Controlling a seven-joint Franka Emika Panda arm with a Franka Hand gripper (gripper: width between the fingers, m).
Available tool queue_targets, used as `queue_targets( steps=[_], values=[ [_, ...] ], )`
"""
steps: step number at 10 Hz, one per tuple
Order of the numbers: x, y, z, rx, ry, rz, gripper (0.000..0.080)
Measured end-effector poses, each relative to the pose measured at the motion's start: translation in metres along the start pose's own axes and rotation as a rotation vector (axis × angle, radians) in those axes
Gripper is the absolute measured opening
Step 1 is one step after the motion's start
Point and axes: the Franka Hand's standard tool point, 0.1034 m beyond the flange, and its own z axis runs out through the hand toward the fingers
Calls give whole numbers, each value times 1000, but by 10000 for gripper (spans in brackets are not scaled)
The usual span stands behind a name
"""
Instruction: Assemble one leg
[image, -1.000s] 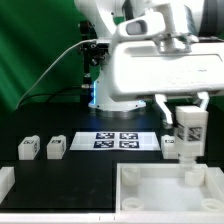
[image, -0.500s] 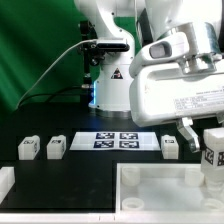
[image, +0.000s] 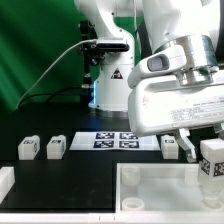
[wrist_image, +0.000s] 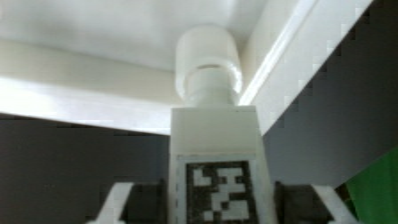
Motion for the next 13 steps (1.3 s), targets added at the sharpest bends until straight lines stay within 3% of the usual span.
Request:
queue_targets(
  steps=[5, 8, 10, 11, 12, 13],
  values=[
    [-10, -1, 11, 4, -9, 7, 291],
    [-9, -1, 17, -16, 55, 10, 291],
    [-11, -1, 18, -13, 41, 11, 291],
    [-12, -1, 18, -13, 41, 11, 385],
    [-12, -1, 18, -13, 40, 11, 563],
    [-12, -1, 18, -13, 40, 11, 622]
  ],
)
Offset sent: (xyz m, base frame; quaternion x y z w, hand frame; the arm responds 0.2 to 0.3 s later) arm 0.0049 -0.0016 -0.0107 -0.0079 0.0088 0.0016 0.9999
